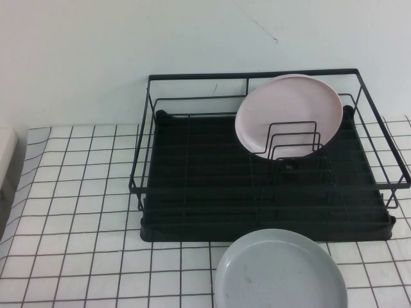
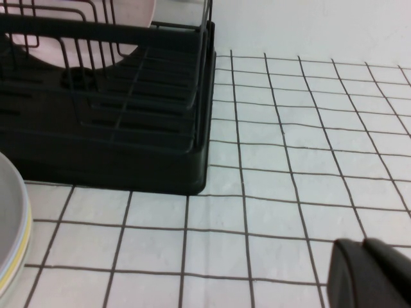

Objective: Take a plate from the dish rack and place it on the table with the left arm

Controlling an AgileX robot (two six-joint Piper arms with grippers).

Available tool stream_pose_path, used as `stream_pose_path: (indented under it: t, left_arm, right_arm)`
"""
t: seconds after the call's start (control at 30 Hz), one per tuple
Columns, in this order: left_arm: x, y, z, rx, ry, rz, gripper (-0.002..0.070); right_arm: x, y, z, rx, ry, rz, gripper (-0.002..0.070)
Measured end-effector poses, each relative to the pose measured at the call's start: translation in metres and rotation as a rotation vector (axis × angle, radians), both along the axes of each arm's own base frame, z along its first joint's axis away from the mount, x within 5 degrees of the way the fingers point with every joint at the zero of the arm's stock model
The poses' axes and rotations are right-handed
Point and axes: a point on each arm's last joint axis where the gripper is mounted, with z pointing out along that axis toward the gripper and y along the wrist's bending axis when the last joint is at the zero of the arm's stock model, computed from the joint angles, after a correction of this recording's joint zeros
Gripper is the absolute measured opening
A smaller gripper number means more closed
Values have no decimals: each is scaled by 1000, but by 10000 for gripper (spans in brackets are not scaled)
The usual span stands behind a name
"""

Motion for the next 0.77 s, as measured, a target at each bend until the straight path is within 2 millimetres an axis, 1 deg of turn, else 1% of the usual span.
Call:
stream_pose_path:
  t: [0.17, 0.77]
  left_arm:
    - [-2, 0, -7, -49, 88, 14, -2]
    - [-2, 1, -8, -38, 94, 21, -2]
  right_arm:
    - [0, 0, 0, 0, 0, 0, -4]
    - [0, 0, 0, 0, 0, 0, -4]
